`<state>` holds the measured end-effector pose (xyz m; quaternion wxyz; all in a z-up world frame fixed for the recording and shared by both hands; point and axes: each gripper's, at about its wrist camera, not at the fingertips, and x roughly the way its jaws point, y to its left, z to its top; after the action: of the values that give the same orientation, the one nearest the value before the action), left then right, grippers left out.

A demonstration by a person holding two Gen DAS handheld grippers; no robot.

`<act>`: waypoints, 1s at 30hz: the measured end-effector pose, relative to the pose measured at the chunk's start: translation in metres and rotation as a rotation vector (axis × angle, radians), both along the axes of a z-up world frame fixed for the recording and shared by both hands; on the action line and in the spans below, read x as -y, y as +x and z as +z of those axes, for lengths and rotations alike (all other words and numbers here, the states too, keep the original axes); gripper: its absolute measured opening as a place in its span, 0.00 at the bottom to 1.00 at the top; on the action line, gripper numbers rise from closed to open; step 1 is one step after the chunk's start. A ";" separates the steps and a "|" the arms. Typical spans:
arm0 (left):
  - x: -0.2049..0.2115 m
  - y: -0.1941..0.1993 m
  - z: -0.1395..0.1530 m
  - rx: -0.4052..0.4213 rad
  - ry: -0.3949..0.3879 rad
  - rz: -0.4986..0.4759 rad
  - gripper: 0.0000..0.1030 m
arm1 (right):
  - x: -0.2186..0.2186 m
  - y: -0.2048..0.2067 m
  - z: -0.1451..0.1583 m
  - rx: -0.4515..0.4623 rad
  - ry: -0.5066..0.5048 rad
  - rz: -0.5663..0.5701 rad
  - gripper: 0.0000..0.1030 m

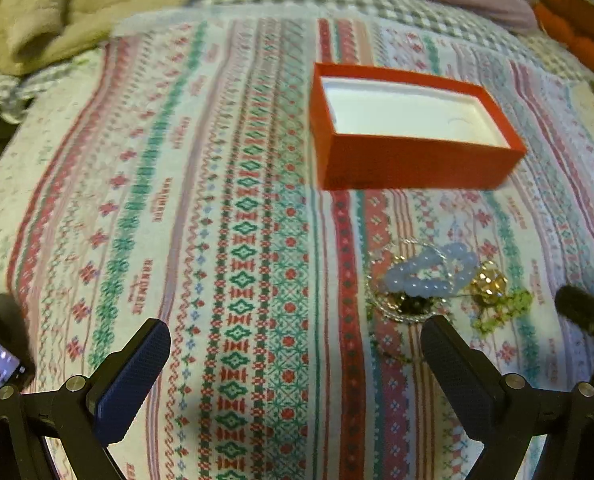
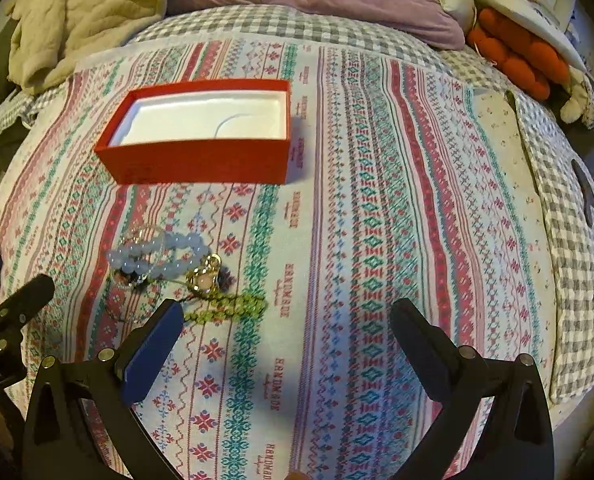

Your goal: Organize jewelry

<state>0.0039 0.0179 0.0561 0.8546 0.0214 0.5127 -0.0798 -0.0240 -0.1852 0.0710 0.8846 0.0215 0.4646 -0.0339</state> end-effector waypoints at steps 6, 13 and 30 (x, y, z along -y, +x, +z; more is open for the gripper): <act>-0.003 0.021 -0.001 -0.097 -0.029 -0.072 1.00 | 0.011 0.020 0.003 -0.131 0.030 0.034 1.00; -0.015 0.045 -0.017 -0.161 -0.055 -0.062 0.99 | 0.028 0.039 -0.015 -0.215 0.203 0.039 0.89; 0.032 0.092 -0.044 -0.291 -0.184 -0.266 0.42 | 0.010 0.080 -0.036 -0.306 0.295 0.123 0.78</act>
<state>0.0958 -0.0143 0.0120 0.7518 -0.0010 0.6140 -0.2406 0.0559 -0.1949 0.0350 0.7914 0.1172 0.5938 0.0855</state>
